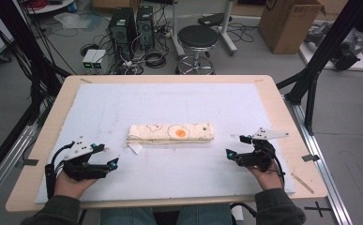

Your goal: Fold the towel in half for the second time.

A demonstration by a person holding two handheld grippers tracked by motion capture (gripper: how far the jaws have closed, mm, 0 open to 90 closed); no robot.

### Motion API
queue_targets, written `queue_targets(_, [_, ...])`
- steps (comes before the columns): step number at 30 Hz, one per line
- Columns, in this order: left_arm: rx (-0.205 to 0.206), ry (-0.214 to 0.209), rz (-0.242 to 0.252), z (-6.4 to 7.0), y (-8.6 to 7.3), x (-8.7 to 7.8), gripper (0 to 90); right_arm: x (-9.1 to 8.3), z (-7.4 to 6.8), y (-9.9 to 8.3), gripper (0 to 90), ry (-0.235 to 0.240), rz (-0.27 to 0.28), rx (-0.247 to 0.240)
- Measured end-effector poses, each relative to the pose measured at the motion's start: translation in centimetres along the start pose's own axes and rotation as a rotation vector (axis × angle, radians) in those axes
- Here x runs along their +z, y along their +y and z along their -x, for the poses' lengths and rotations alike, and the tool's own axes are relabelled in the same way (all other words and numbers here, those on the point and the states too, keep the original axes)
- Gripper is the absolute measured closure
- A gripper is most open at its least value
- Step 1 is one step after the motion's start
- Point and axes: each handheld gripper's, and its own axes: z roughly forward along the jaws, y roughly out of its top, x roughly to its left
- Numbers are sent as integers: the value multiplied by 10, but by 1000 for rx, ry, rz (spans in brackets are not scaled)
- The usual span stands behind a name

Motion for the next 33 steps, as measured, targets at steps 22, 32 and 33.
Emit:
queue_targets(22, [22,3,-10,11,-15,-10,238,-21,-6,-28,123,-21,-12,6])
queue_targets(32, [-4,-14,2,9,-17,-6,236,-20,-13,-31,122,-22,-20,-23])
queue_targets(33, [-2,-10,2,9,-17,-6,236,-19,-14,-31,123,-21,-24,-29])
